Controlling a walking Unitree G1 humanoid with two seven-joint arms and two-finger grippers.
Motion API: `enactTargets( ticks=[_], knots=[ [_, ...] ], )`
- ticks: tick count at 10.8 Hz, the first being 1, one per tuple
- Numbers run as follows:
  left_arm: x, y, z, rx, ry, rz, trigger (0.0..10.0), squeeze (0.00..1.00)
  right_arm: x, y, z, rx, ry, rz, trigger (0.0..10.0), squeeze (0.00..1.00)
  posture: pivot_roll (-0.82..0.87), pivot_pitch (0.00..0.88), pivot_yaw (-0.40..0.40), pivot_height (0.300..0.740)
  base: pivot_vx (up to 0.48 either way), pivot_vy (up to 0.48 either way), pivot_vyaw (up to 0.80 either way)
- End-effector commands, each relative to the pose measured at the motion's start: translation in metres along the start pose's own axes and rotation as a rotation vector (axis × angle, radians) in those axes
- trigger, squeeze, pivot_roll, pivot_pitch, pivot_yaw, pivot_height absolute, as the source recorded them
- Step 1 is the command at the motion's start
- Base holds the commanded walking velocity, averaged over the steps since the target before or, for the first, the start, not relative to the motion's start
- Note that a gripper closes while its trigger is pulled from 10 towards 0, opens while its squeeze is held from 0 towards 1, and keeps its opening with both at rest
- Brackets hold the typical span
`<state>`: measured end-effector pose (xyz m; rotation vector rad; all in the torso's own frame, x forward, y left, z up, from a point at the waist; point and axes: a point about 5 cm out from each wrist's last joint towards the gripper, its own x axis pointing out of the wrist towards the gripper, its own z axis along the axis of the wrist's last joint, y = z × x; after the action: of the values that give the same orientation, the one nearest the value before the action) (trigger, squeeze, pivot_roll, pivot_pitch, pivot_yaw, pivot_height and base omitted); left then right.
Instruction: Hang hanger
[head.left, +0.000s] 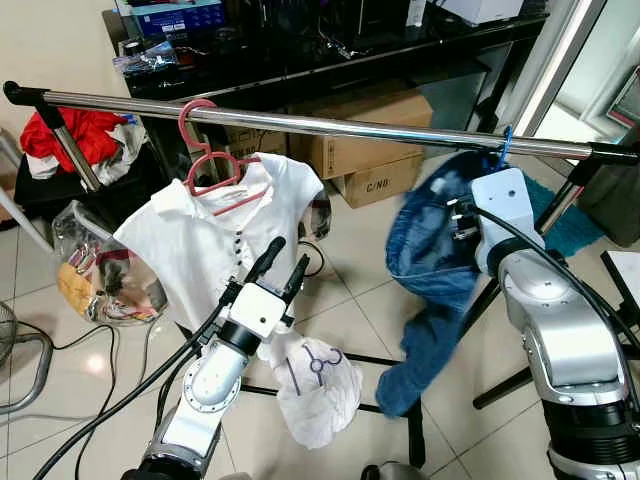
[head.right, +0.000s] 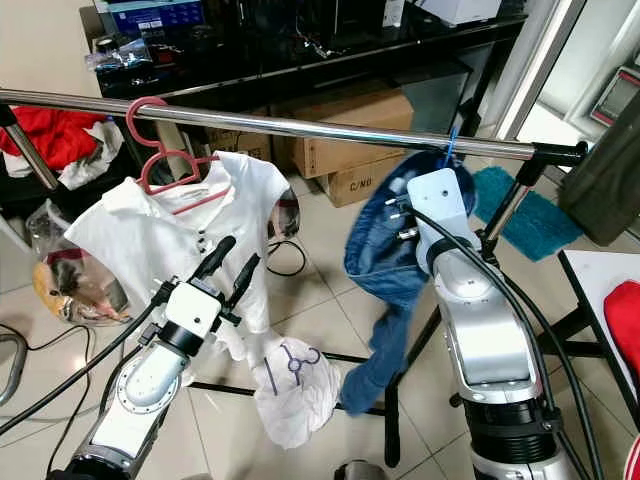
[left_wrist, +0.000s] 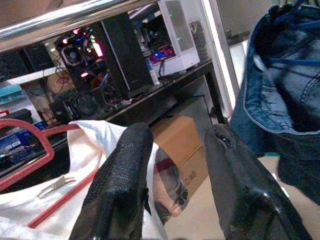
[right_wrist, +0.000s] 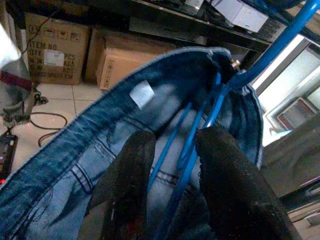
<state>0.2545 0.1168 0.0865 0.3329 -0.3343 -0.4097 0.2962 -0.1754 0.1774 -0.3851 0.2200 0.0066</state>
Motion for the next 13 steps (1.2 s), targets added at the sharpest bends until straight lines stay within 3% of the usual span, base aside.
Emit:
enactTargets(
  ticks=[1, 6, 7, 9, 13],
  knots=[
    [0.002, -0.002, 0.001, 0.009, -0.009, -0.012, 10.0, 0.0, 0.002, -0.002, -0.007, -0.01, 0.031, -0.011, 10.0, 0.0, -0.02, 0.039, 0.009, 0.74, 0.0, 0.0, 0.0],
    [0.001, -0.004, 0.0, 0.007, -0.004, -0.022, 10.0, 0.0, -0.008, -0.006, 0.004, -0.053, -0.051, -0.07, 10.0, 0.0, -0.03, 0.038, 0.01, 0.74, 0.0, 0.0, 0.0],
    [0.001, -0.006, 0.001, 0.004, -0.009, -0.036, 10.0, 0.0, -0.008, -0.022, 0.012, -0.056, -0.086, -0.137, 10.0, 0.0, -0.04, 0.04, 0.011, 0.74, 0.0, 0.0, 0.0],
    [0.002, -0.007, 0.0, 0.0, -0.007, -0.037, 10.0, 0.0, -0.008, -0.03, 0.014, -0.074, -0.093, -0.159, 10.0, 0.0, -0.05, 0.047, 0.009, 0.74, 0.0, 0.0, 0.0],
    [0.001, -0.009, -0.001, -0.005, 0.0, -0.027, 10.0, 0.0, 0.003, -0.009, -0.004, -0.092, -0.001, 0.043, 10.0, 0.0, -0.04, 0.045, 0.0, 0.74, 0.0, 0.0, 0.0]
  ],
)
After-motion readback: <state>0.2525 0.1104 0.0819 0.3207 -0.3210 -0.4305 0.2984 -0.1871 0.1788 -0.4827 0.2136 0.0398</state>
